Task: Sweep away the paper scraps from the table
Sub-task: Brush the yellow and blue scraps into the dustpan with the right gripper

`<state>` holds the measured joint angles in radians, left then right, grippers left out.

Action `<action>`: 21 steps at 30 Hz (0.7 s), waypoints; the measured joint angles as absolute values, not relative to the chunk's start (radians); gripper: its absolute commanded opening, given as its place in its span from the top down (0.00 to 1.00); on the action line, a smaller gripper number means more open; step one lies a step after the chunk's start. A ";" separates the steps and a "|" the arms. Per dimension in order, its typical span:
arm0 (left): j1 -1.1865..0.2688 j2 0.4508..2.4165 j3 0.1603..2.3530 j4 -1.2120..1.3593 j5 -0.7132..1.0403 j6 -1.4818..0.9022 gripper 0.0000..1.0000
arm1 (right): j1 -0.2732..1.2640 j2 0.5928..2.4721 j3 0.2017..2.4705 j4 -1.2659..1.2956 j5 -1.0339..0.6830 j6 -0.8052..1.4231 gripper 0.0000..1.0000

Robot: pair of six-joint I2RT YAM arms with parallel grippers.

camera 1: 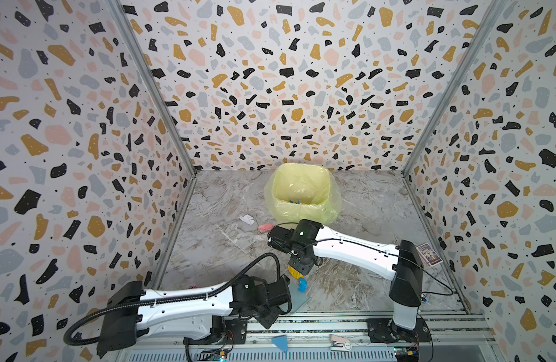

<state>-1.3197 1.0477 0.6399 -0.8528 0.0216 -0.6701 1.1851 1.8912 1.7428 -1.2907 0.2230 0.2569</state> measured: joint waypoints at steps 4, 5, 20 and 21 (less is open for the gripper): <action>-1.320 1.043 0.627 -0.847 0.022 -0.675 0.91 | 1.204 1.890 1.740 -1.289 0.162 0.276 1.00; -1.320 1.043 0.625 -0.846 0.022 -0.676 0.91 | 1.209 1.889 1.736 -1.287 0.143 0.285 1.00; -1.320 1.043 0.613 -0.832 0.022 -0.679 0.91 | 1.239 1.813 1.732 -1.266 -0.053 0.389 1.00; -1.320 1.043 0.613 -0.832 0.022 -0.678 0.91 | 1.239 1.810 1.732 -1.268 -0.048 0.397 1.00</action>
